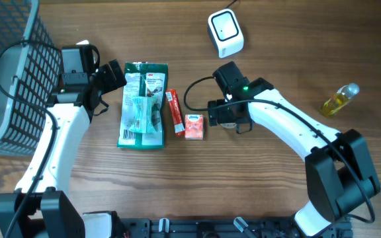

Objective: Scan the item barcode
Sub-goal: 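Lower the right gripper around the green-lid jar and close it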

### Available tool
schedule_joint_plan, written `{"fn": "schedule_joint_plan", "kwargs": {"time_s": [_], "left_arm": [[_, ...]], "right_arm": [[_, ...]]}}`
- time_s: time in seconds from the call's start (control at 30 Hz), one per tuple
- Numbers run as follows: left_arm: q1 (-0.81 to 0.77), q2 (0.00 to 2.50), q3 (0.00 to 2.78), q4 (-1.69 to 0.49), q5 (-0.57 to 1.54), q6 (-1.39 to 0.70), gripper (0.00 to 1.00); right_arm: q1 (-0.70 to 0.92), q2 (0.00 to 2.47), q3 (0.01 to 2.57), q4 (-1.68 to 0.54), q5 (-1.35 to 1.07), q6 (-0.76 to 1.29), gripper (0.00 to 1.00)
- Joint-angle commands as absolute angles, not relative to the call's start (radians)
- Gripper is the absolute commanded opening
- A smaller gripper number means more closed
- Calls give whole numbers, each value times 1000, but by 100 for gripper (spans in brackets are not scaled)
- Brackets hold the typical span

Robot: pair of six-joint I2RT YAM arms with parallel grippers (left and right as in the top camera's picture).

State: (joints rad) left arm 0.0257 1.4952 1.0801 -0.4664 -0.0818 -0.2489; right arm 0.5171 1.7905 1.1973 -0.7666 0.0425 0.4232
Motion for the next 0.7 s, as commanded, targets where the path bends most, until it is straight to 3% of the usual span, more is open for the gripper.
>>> {"fn": "schedule_joint_plan", "kwargs": {"time_s": [0.0,0.2,0.37,0.67], "left_arm": [[29,1493,1088,-464,-91,-240,100],[29,1493,1088,-464,-91,-240,100],[29,1493,1088,-464,-91,-240,100],[29,1493,1088,-464,-91,-240,100]], "right_arm": [[515,1810,1215,-748,59,500,100],[515,1810,1177,-744,83,607,98],[515,1810,1172,-716,90,606,89],[515,1815,1169,-692,112,605,88]]}}
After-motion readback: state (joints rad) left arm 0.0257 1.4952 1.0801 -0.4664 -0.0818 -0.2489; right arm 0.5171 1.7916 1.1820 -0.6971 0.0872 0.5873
